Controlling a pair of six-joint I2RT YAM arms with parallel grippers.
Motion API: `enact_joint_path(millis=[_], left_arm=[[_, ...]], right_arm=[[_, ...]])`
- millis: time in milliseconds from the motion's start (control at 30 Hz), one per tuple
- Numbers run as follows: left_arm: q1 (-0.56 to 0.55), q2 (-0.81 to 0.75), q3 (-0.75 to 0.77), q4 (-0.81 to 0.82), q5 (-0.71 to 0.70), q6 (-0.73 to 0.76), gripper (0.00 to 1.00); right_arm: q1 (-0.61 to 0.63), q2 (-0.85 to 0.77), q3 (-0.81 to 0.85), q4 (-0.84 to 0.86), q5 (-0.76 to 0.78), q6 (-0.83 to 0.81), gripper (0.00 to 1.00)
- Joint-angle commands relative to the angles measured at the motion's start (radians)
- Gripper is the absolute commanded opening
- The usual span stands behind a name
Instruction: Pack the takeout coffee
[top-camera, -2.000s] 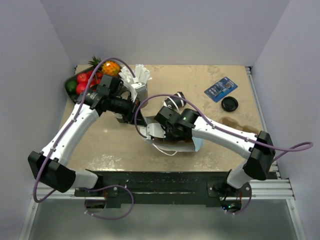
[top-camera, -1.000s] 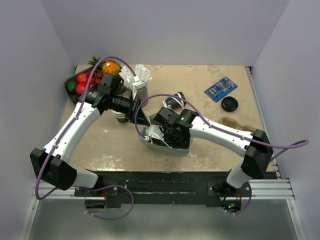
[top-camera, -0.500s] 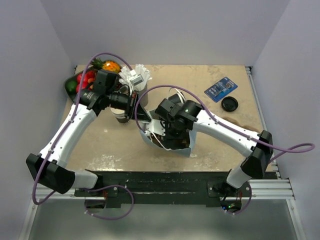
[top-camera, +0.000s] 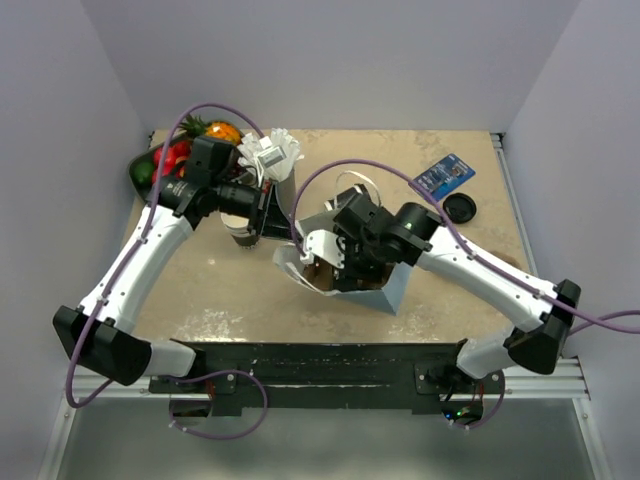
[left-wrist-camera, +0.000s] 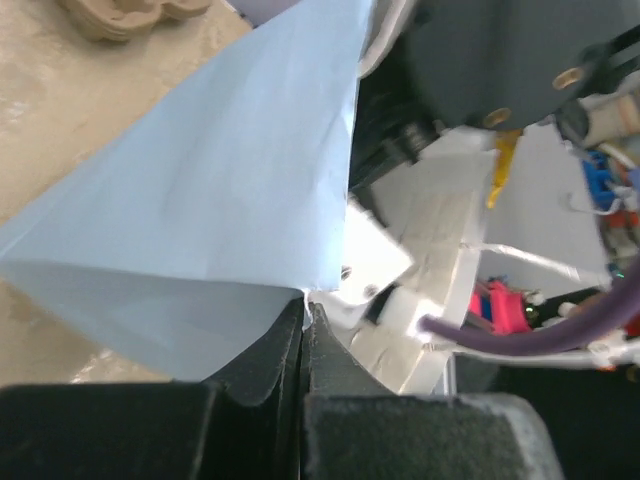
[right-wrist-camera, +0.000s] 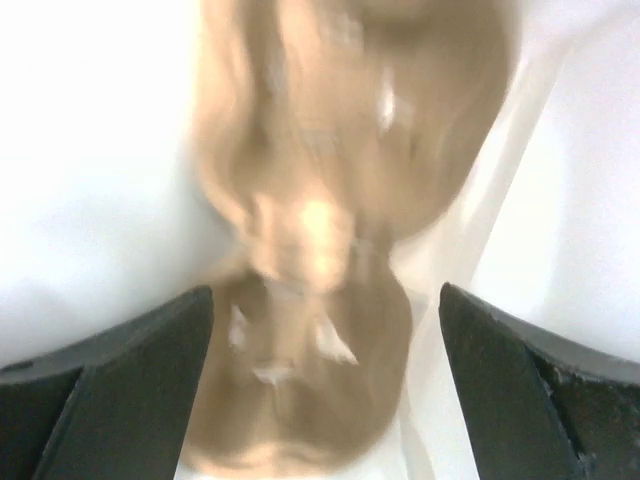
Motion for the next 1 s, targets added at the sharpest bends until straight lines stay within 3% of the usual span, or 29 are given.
enact_joint_path(millis=[0, 167, 400, 800, 967], left_arm=[[-0.005, 0.012, -0.028, -0.035, -0.043, 0.006, 0.0], [-0.007, 0.01, -0.019, 0.0, 0.012, -0.028, 0.0], [-0.005, 0.001, -0.008, -0.007, -0.001, -0.025, 0.0], [0.007, 0.044, -0.052, -0.055, -0.057, 0.009, 0.0], [0.009, 0.067, -0.005, -0.072, -0.081, 0.02, 0.0]], right_arm=[[-0.001, -0.067, 0.123, 0.325, -0.017, 0.19, 0.99], [-0.001, -0.016, 0.138, 0.322, -0.115, 0.252, 0.99], [-0.001, -0.01, 0.175, 0.294, -0.144, 0.195, 0.99], [-0.032, 0.032, 0.515, 0.228, -0.351, 0.244, 0.99], [-0.053, 0.032, 0.563, 0.228, -0.315, 0.241, 0.99]])
